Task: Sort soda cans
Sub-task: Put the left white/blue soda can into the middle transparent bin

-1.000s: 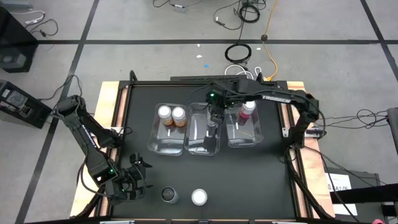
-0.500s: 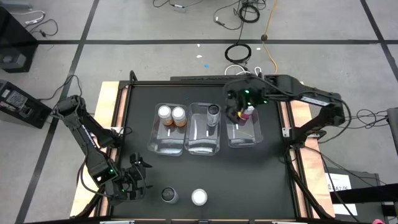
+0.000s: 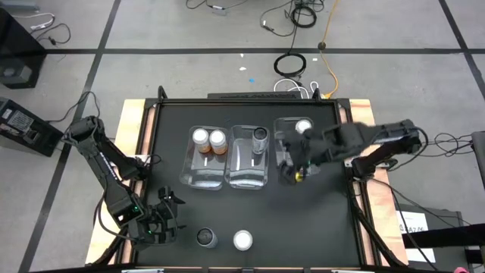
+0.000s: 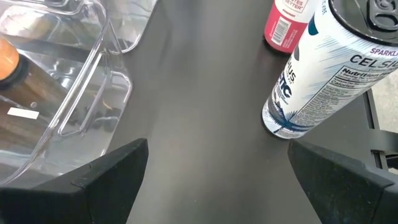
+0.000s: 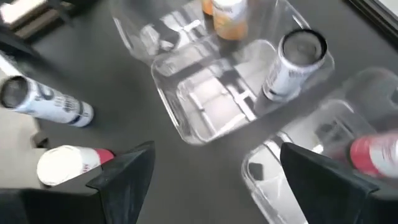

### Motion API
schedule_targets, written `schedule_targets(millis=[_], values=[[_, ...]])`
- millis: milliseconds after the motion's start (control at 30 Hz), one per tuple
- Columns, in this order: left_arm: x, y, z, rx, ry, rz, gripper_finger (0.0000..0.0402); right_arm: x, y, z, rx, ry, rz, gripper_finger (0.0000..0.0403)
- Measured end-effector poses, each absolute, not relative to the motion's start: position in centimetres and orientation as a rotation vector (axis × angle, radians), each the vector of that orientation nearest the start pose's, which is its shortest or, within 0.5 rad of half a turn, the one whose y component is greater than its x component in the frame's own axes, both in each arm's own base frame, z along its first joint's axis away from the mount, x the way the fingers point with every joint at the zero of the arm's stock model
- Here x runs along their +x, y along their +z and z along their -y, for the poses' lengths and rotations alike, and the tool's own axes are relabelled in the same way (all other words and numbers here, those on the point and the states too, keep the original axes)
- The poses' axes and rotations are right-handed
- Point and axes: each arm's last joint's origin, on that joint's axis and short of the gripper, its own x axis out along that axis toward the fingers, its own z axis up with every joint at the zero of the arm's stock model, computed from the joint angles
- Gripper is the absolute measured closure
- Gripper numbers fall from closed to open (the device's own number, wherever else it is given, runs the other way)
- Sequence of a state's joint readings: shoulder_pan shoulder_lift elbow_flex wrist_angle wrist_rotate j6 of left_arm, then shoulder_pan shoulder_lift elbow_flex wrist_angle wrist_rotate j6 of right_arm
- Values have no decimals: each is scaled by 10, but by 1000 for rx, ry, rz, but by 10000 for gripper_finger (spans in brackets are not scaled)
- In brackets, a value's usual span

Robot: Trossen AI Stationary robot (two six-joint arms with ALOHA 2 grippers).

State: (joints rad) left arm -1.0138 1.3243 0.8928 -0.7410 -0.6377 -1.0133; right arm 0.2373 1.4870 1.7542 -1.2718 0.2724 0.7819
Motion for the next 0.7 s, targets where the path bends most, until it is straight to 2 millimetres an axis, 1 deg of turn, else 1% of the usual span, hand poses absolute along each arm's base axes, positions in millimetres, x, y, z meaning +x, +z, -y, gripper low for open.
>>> schedule_targets(millis=[233,467,633,700], values=[[141,228,193,-84,98,-827,7,273,382,-126,450,-454,-880,64],[144,230,197,-135,81,-787,7,272,343,-196,448,-428,-964,64],[148,234,201,-195,68,-738,7,262,317,-233,399,-377,-1108,64],[149,234,202,-201,65,-734,7,260,306,-246,418,-393,-1129,64]])
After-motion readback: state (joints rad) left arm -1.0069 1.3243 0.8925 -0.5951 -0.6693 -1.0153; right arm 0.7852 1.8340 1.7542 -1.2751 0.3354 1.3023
